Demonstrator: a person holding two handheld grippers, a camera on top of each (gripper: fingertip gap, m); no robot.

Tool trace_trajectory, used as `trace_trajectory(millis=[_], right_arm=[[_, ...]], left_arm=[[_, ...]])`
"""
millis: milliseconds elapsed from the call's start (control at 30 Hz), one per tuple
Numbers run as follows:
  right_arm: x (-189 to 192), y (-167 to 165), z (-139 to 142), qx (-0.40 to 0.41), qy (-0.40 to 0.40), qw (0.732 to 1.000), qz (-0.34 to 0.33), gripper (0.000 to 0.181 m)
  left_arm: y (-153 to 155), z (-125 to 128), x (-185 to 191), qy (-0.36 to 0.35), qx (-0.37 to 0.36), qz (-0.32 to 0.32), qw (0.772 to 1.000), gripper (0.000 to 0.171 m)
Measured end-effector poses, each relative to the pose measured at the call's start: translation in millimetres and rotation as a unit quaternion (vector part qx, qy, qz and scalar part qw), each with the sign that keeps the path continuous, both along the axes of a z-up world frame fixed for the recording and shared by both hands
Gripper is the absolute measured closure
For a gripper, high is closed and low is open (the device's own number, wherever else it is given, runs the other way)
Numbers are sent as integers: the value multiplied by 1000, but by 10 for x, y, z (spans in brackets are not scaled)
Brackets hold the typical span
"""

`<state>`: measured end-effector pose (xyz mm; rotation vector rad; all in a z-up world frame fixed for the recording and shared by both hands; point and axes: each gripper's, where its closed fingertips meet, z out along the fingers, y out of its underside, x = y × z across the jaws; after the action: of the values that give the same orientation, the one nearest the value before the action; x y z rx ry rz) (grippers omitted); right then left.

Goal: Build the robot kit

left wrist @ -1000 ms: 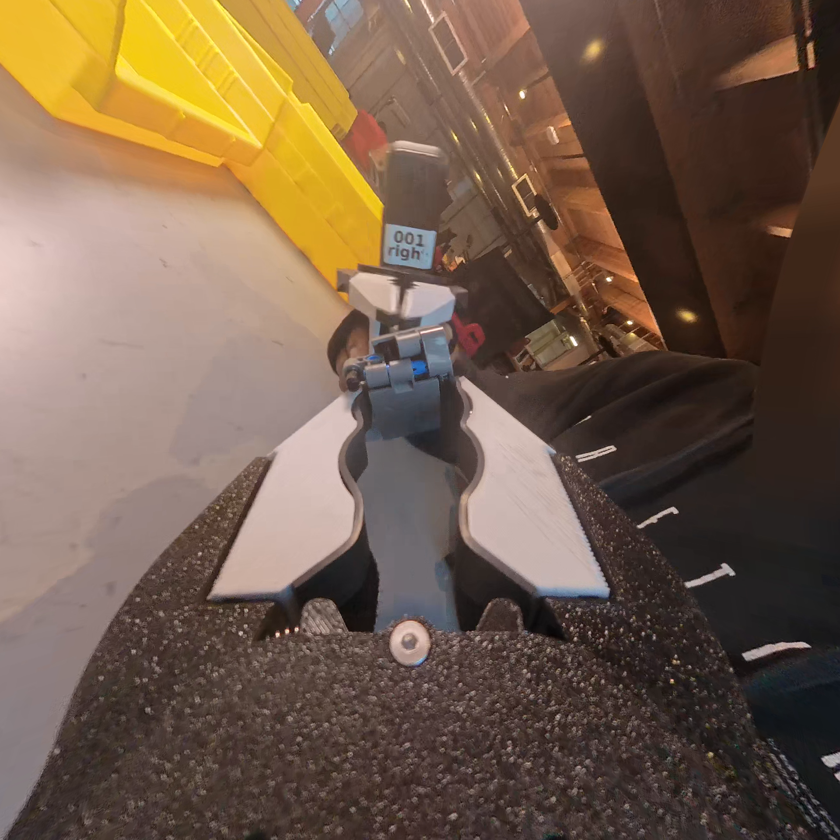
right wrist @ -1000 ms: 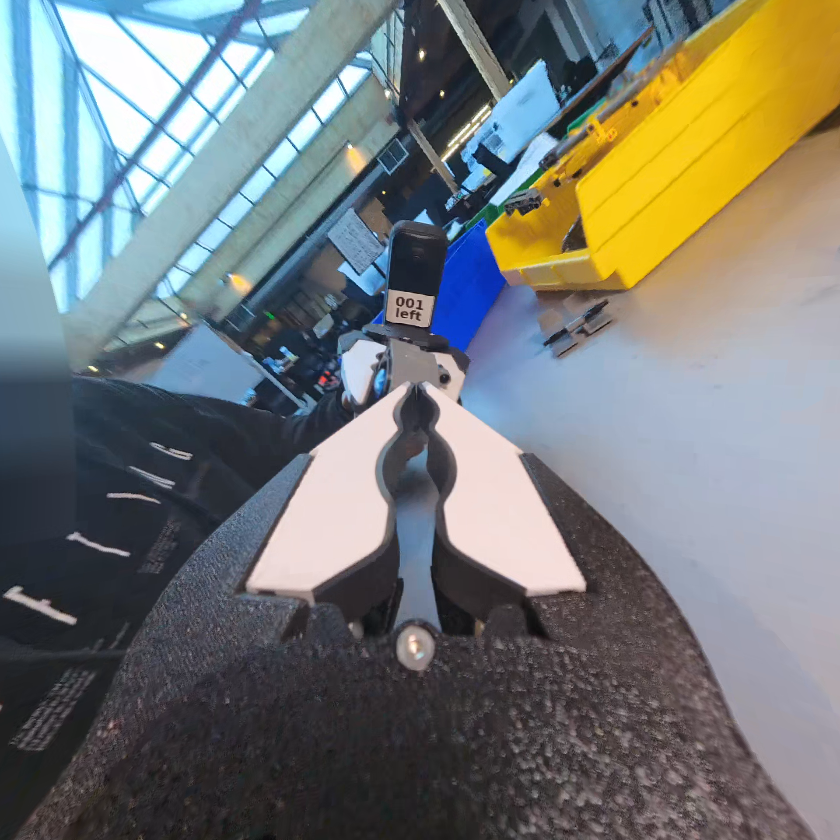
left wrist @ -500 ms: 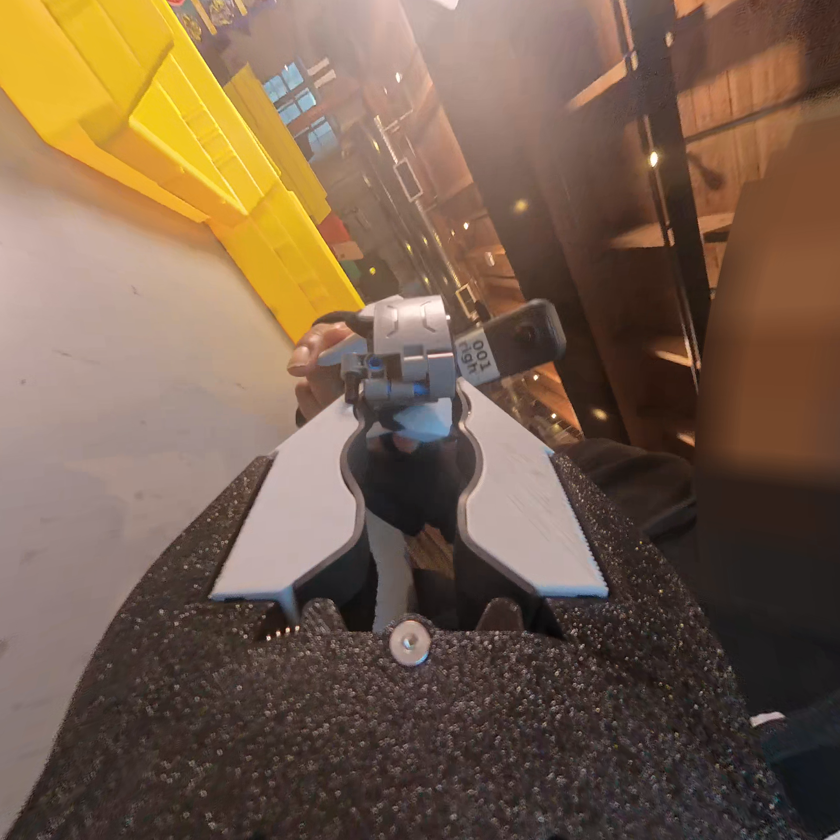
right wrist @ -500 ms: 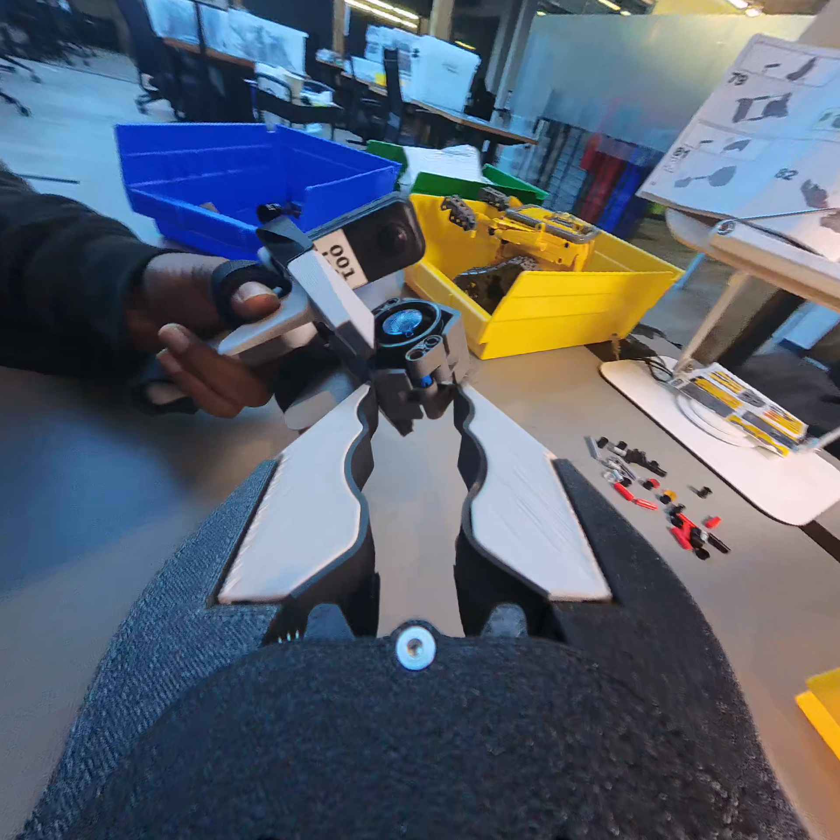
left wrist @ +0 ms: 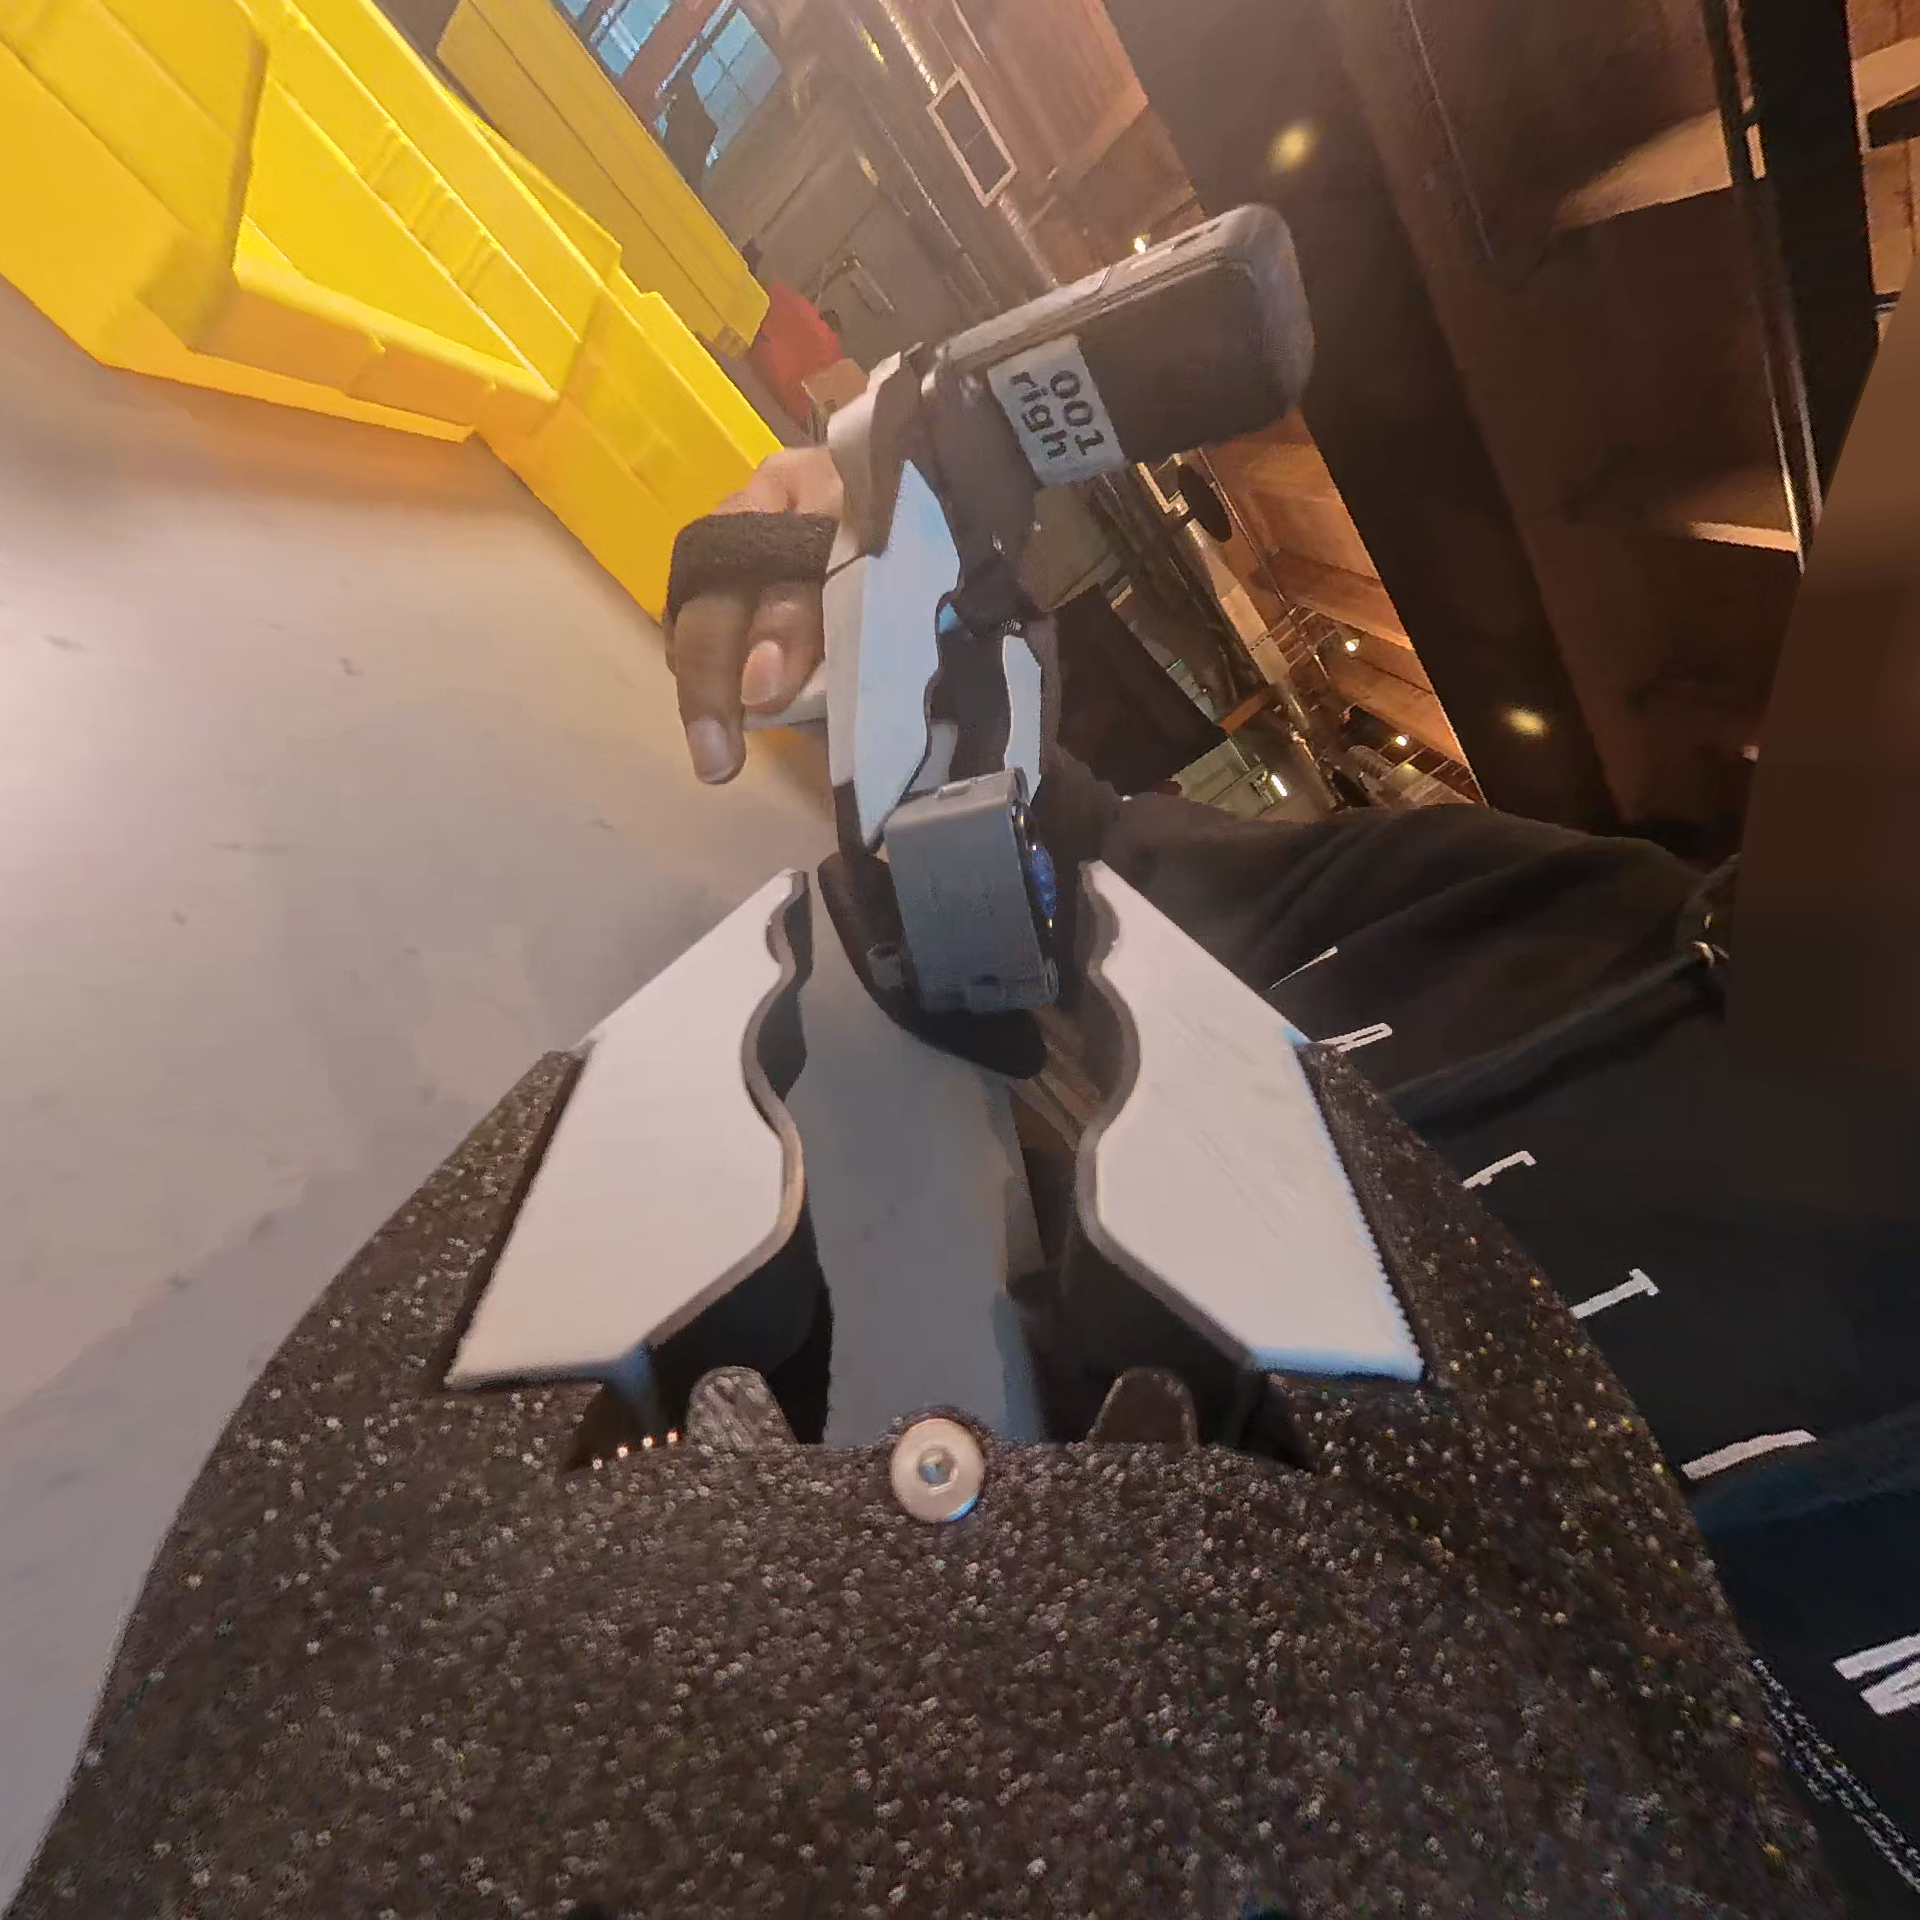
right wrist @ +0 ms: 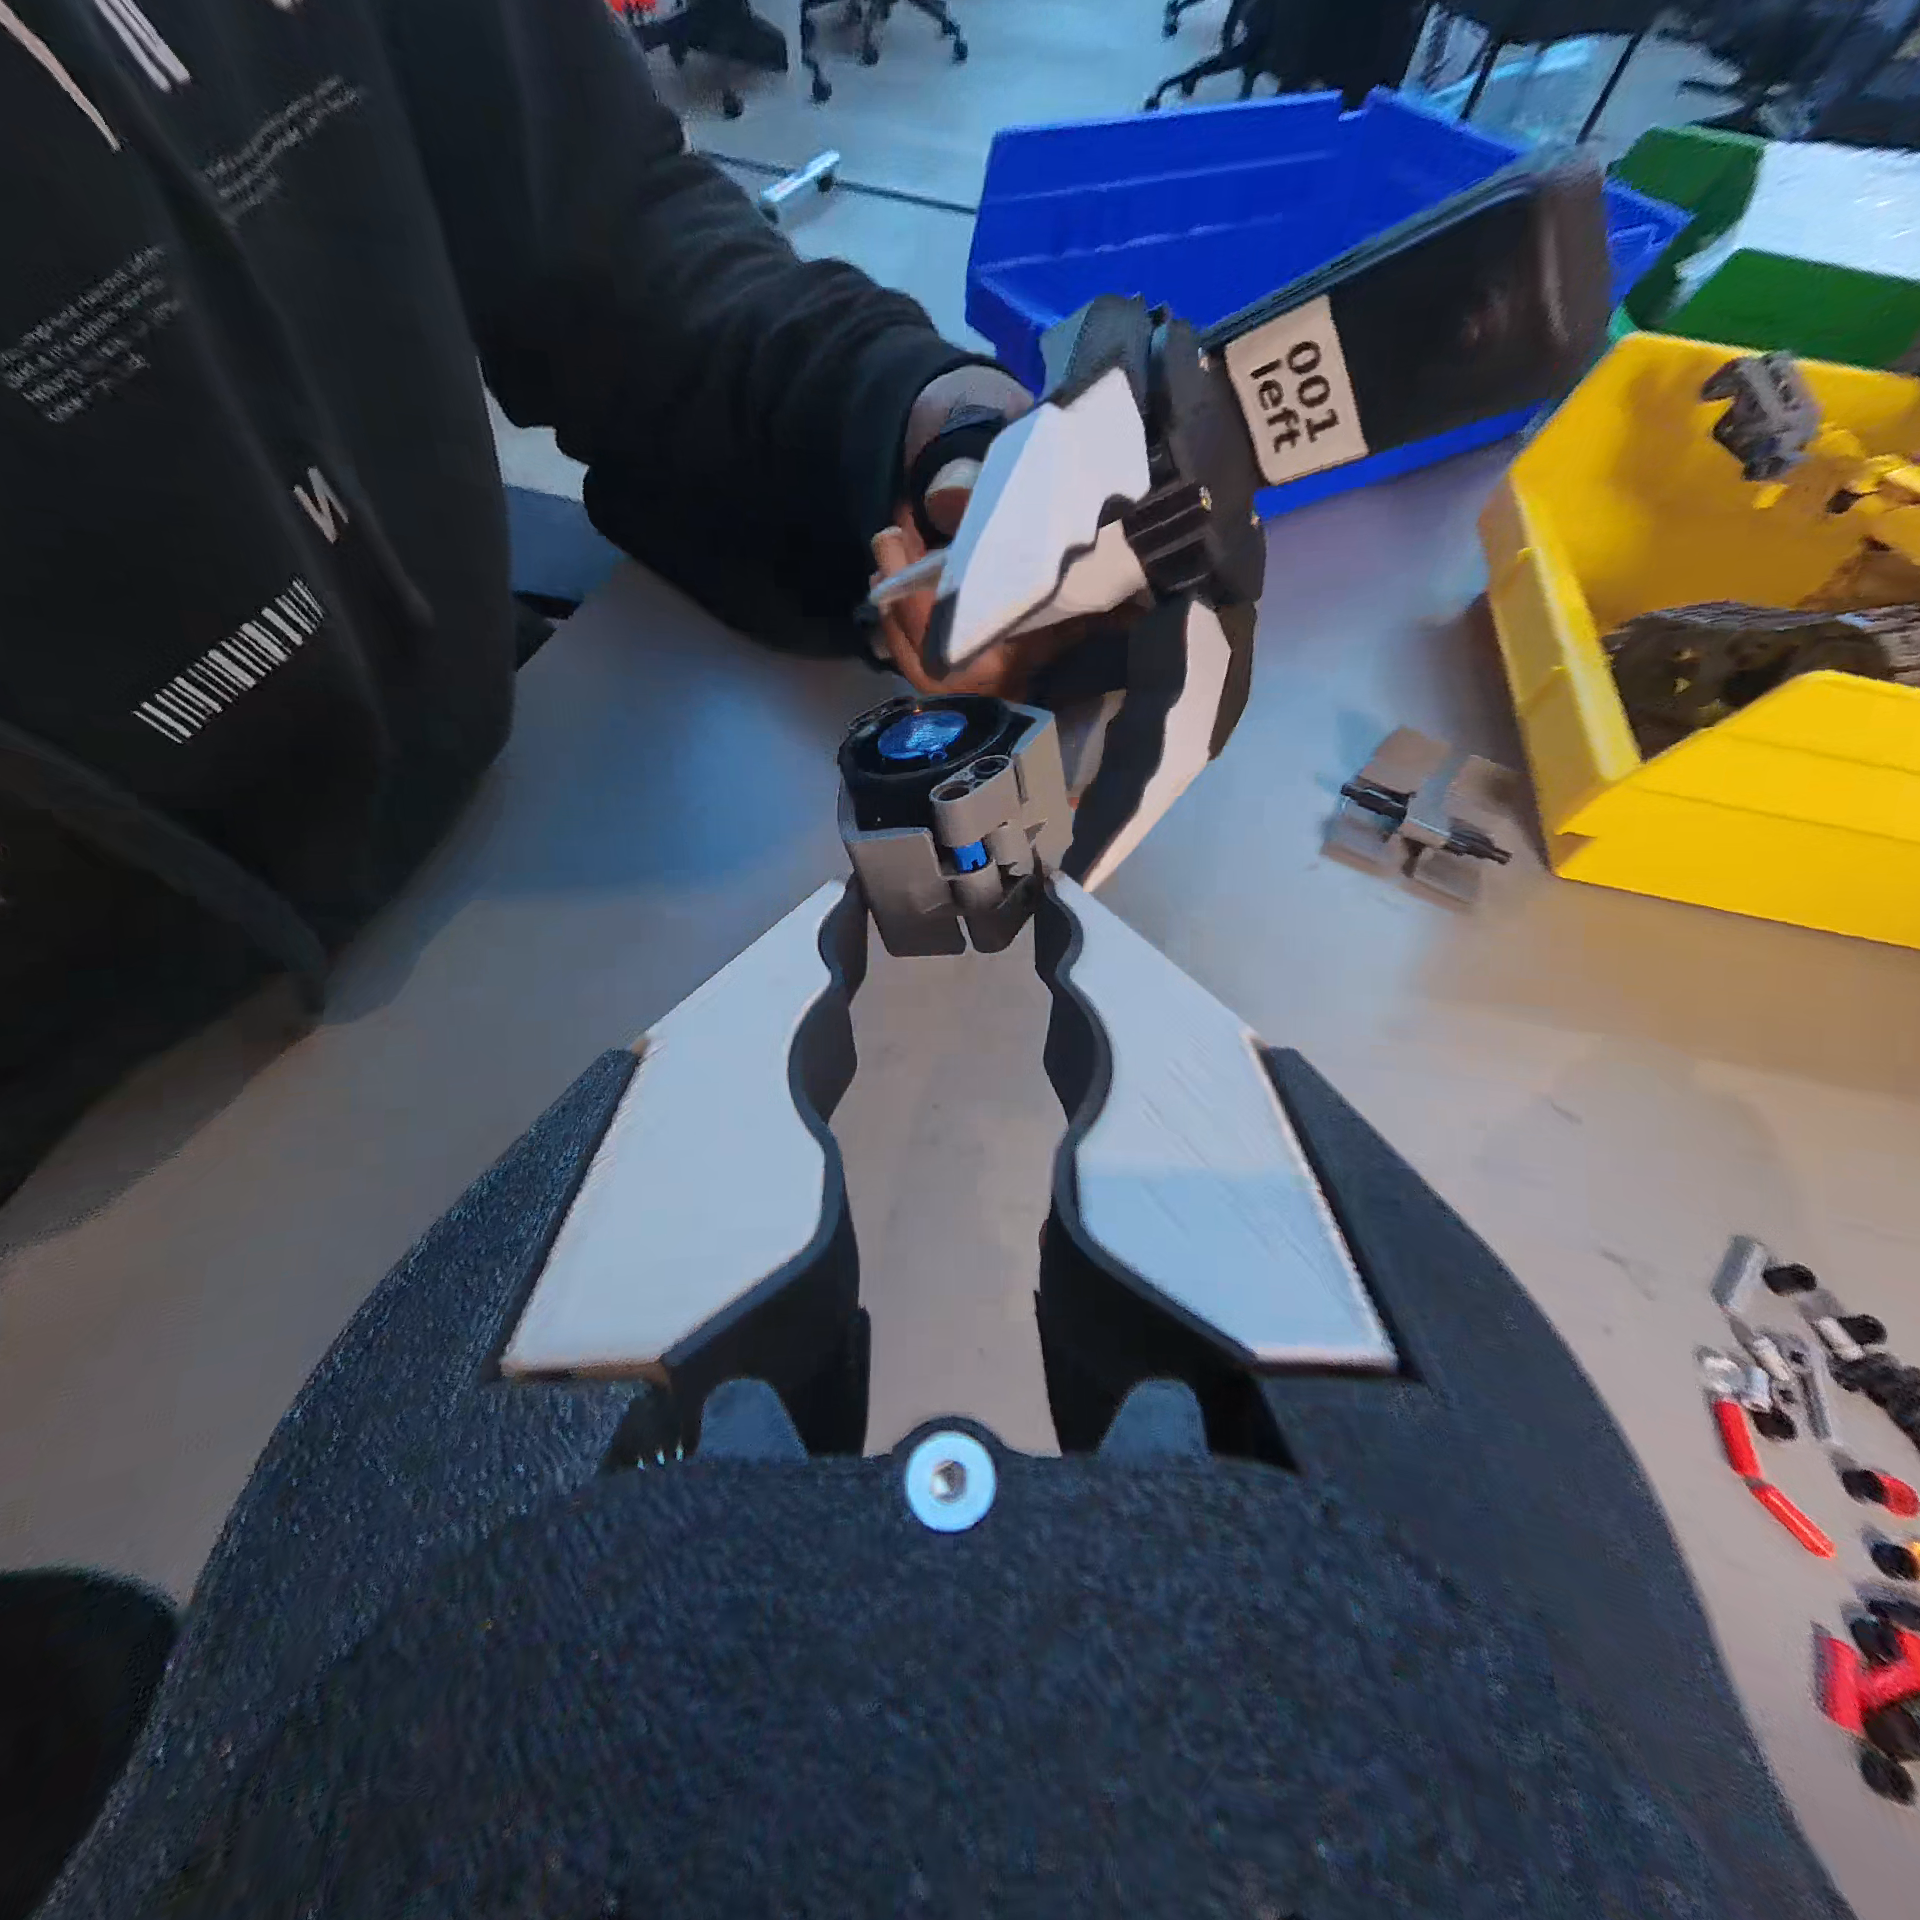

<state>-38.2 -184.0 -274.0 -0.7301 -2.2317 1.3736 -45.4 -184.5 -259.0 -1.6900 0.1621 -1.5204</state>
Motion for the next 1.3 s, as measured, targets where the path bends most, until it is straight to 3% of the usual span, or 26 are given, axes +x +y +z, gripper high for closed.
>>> trace_trajectory(millis=[67, 267, 433, 567, 633, 700, 800, 967, 1133, 1300], right_arm=[[-44, 11, -73, 15, -12, 1000, 6, 149], [-280, 342, 16, -30, 34, 993, -112, 148], [-393, 451, 96, -27, 103, 962, -251, 125], [-460, 295, 42, 41, 139, 937, -317, 114], [-491, 306, 104, 84, 176, 920, -341, 122], [-505, 289, 112, 104, 179, 923, -325, 126], [-479, 260, 82, 61, 131, 953, -266, 126], [-267, 232, -259, 64, -24, 988, -135, 126], [-46, 205, -753, 142, -149, 978, -39, 126], [-63, 187, -911, 158, -187, 970, 1, 126]], left_arm=[[3, -10, 6, -18, -6, -1, 1000, 142], [176, 2, -266, -85, -28, 79, 993, 144], [266, 40, -422, -149, -33, 133, 979, 147], [272, 81, -382, -180, -33, 139, 973, 146], [261, 82, -336, -190, -39, 131, 972, 146], [254, 69, -332, -192, -41, 133, 971, 146], [243, 42, -306, -149, -30, 123, 981, 145], [228, -58, -324, 47, 36, 130, 990, 129], [249, -291, -375, 265, 101, 149, 947, 113], [228, -395, -299, 303, 108, 131, 938, 105]])
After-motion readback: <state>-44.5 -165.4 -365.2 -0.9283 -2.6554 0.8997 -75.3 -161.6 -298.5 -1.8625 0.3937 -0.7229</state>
